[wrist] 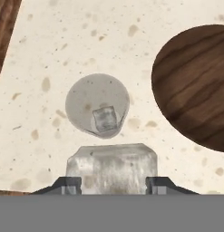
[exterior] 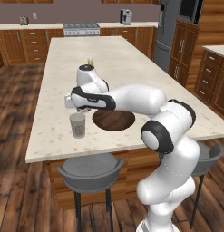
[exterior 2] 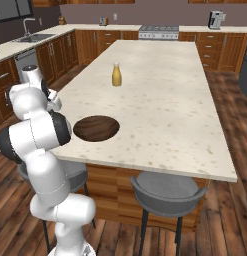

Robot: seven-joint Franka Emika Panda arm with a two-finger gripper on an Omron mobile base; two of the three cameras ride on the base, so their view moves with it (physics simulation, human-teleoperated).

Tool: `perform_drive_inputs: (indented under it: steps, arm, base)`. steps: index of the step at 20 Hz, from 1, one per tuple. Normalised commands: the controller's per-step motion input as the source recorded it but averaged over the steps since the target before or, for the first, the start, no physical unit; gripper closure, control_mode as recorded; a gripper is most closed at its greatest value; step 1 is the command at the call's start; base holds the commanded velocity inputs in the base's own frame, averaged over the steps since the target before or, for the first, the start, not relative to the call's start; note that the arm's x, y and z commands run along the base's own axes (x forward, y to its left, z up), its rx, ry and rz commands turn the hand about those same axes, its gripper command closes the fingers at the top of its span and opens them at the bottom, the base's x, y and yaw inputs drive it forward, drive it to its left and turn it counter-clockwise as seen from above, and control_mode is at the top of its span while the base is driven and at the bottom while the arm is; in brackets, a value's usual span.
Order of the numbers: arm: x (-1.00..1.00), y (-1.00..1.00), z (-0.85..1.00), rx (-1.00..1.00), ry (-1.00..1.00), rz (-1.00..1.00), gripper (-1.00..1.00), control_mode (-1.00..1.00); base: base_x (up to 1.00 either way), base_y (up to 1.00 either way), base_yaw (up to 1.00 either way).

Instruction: There are two ice cubes in the ice bowl. Place both ice cubes in the glass cup.

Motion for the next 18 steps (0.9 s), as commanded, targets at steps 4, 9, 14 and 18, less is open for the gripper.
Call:
perform_drive_inputs:
  steps: [4,9,14,18]
  arm:
    - [0.15,0.08,0.00,0.07,-0.07,0.00,1.00,-1.00]
    - [0.13,0.04,0.00,0.04,-0.03,0.00,1.00,-1.00]
    - [0.26,0.12,0.00,0.00,0.00,0.00,1.00,-1.00]
    - [0.29,0.19,-0.01,0.00,0.00,0.00,1.00,-1.00]
  base:
    - [0.00,0.00,0.00]
    - [0.00,0.00,0.00]
    - [0.00,0.00,0.00]
    - [0.00,0.00,0.00]
